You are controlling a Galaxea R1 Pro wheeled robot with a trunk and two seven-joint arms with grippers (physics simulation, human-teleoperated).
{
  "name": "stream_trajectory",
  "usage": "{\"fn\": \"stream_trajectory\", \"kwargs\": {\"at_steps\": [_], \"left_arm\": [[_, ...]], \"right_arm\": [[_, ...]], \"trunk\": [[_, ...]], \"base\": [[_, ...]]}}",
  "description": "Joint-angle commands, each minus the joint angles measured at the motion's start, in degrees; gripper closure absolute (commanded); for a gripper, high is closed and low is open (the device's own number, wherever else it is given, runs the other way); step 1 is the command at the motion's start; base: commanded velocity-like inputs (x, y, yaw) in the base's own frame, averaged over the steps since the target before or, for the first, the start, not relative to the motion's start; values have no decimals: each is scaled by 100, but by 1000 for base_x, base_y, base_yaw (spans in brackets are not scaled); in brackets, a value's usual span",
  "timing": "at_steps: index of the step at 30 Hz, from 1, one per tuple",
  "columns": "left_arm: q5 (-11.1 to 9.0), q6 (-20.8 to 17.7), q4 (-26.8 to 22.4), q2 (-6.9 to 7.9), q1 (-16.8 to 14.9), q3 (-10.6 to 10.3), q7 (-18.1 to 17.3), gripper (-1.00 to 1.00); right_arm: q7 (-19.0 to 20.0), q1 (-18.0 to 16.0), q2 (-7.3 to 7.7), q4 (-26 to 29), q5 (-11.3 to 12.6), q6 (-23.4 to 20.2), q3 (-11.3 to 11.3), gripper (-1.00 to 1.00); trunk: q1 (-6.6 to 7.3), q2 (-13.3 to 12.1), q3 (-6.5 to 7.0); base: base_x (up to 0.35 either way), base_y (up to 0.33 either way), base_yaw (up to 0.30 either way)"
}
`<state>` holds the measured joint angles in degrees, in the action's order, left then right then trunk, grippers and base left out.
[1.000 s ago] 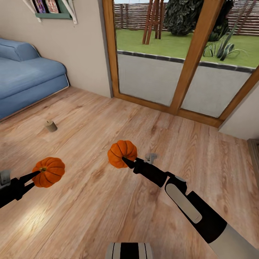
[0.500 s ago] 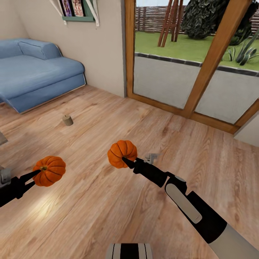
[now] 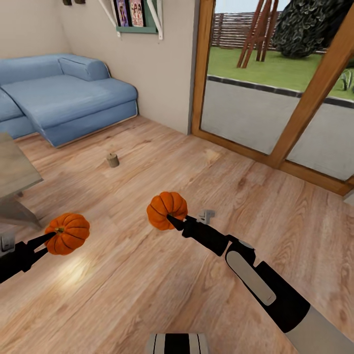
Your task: Place each of the two pumpkins and all three candles from the living room inside a cabinet in the living room (use any cabinet), then make sure every cabinet is closed, and position the cauldron so it is next to a table in the living room.
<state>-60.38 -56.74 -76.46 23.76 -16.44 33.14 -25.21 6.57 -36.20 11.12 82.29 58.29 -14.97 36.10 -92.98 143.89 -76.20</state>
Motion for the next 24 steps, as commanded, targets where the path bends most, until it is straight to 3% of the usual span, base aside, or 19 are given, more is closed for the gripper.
{"fn": "stream_trajectory", "kwargs": {"at_steps": [1, 5, 24], "left_arm": [[-59, -48, -1, -2, -8, 8, -28, 100], [-62, -48, -1, -3, -8, 9, -28, 100], [-62, -48, -1, -3, -8, 7, -28, 100]], "right_arm": [[-7, -4, 4, 6, 51, -15, 2, 100], [-6, -3, 4, 6, 51, -15, 2, 100], [-6, -4, 4, 6, -43, -15, 2, 100]], "trunk": [[1, 2, 1], [1, 2, 20], [50, -24, 528]], "base": [[0, 0, 230], [0, 0, 230], [0, 0, 230]]}}
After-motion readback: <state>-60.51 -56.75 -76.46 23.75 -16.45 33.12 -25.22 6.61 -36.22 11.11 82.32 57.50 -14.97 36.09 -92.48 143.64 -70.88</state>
